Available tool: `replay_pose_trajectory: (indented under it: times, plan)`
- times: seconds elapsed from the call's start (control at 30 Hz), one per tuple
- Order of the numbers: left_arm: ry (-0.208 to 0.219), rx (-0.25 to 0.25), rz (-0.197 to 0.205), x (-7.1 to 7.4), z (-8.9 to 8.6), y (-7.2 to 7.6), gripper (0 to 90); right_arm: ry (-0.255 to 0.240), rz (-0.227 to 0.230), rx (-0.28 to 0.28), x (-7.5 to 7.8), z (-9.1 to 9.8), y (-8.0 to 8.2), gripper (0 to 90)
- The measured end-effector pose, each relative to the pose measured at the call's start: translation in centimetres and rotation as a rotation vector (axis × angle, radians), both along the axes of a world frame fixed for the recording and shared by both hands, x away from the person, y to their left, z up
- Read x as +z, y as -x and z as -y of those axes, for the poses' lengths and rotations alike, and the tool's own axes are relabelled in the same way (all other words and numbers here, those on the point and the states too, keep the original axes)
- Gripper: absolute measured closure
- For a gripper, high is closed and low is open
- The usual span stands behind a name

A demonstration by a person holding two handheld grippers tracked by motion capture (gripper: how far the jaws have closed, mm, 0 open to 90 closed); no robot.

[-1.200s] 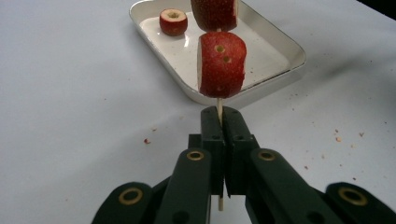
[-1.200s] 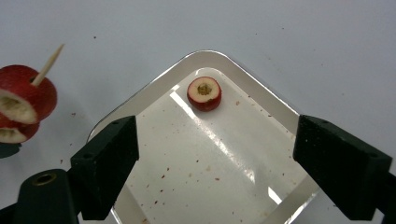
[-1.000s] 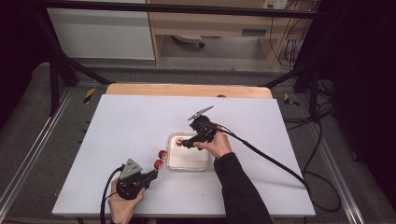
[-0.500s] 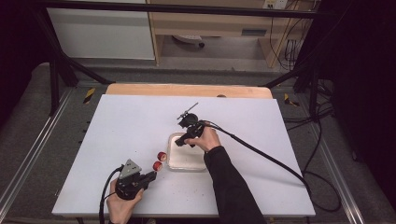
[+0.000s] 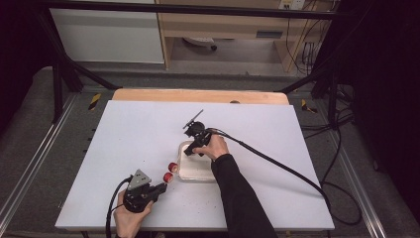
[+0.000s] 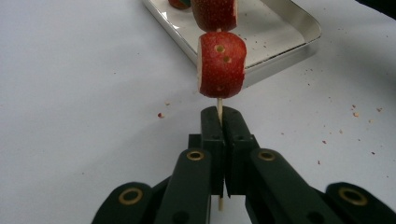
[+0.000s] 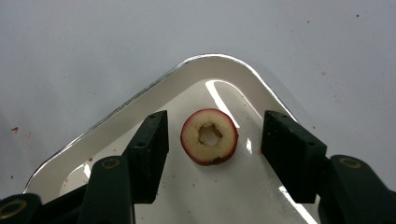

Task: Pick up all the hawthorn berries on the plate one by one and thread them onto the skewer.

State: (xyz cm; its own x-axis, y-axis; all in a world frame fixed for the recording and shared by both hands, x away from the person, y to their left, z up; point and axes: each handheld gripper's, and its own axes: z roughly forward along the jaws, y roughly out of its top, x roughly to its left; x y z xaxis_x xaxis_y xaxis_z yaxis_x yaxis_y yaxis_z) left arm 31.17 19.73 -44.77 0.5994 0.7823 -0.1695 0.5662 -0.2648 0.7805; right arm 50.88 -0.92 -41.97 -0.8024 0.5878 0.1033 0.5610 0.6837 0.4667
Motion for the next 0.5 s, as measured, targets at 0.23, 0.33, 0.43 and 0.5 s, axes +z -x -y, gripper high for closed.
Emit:
replay_pose_trajectory:
  times: [0.23, 0.33, 0.43, 0.5]
  plan:
    - [-0.006, -0.003, 0.002, -0.02, 0.10, -0.02, 88.4, 0.018, 0.009, 0.024, -0.29, -0.13, 0.04, 49.9]
    - [-0.010, -0.004, 0.001, -0.04, 0.11, -0.05, 88.4, 0.023, 0.009, 0.033, -0.38, -0.22, 0.12, 53.0]
    - [-0.009, -0.005, 0.001, -0.02, 0.15, -0.02, 88.4, 0.027, 0.020, 0.040, -0.38, -0.23, 0.19, 59.9]
    - [-0.010, -0.007, 0.000, -0.03, 0.16, -0.02, 88.3, 0.033, 0.024, 0.041, -0.32, -0.18, 0.21, 61.4]
